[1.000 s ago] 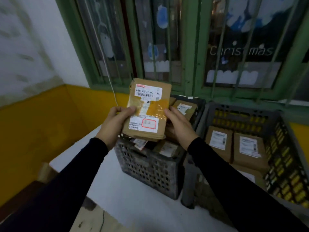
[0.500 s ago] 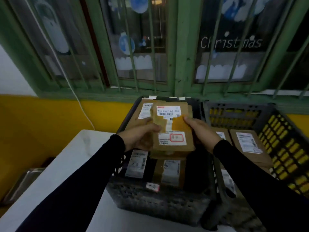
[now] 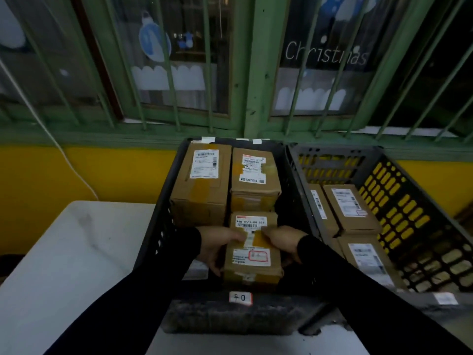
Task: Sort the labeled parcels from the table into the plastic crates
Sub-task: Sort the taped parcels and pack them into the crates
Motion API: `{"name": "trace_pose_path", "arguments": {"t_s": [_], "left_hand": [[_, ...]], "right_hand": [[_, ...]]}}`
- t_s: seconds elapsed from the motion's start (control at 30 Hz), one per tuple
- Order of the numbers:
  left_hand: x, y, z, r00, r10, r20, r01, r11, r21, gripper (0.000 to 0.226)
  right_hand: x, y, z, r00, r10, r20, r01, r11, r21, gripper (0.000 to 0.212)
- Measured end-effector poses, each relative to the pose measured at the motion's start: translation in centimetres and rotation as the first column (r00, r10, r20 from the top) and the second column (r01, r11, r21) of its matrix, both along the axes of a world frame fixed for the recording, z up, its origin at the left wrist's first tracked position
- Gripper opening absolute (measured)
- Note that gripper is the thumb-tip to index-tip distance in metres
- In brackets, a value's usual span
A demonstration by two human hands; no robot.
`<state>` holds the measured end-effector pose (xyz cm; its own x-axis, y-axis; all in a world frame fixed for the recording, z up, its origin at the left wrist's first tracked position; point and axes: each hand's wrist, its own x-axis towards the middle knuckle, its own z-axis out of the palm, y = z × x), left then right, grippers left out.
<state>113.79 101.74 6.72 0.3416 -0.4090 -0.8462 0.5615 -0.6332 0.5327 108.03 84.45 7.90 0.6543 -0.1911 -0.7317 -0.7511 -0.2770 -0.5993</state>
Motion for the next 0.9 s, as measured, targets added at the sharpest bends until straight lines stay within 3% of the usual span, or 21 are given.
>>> {"name": "trace_pose_path", "arguments": {"t_s": [0.3, 0.4, 0.57, 0.7, 0.9], "left_hand": [[0.8, 2.1, 2.8, 0.992, -0.089, 0.093, 0.067, 0.973, 0.22, 0.051], [0.7, 3.1, 4.0, 0.987, -0.088, 0.136, 0.045, 0.955, 0.295, 0.057], [0.4, 5.5, 4.7, 0.961, -0.053, 0.273, -0.059, 0.92, 0.387, 0.049], [-0.6, 6.0, 4.7, 0.79, -0.391, 0.472, -0.024, 0.75, 0.661, 0.04], [-2.8, 5.2, 4.7, 0.565, -0.705, 0.429, -0.015, 0.511, 0.86, 0.03]], "right_hand": [[1.5, 0.5, -0.1, 0.993, 0.095, -0.066, -0.087, 0.989, 0.118, 0.022], [2.1, 1.6, 0.3, 0.983, 0.171, -0.06, -0.16, 0.975, 0.156, 0.013], [2.6, 4.0, -0.8, 0.975, 0.22, -0.012, -0.207, 0.934, 0.29, 0.019], [2.3, 7.2, -2.2, 0.949, 0.307, 0.067, -0.312, 0.895, 0.318, 0.015], [2.0, 9.0, -1.6, 0.944, 0.308, 0.115, -0.327, 0.92, 0.218, 0.013]]}}
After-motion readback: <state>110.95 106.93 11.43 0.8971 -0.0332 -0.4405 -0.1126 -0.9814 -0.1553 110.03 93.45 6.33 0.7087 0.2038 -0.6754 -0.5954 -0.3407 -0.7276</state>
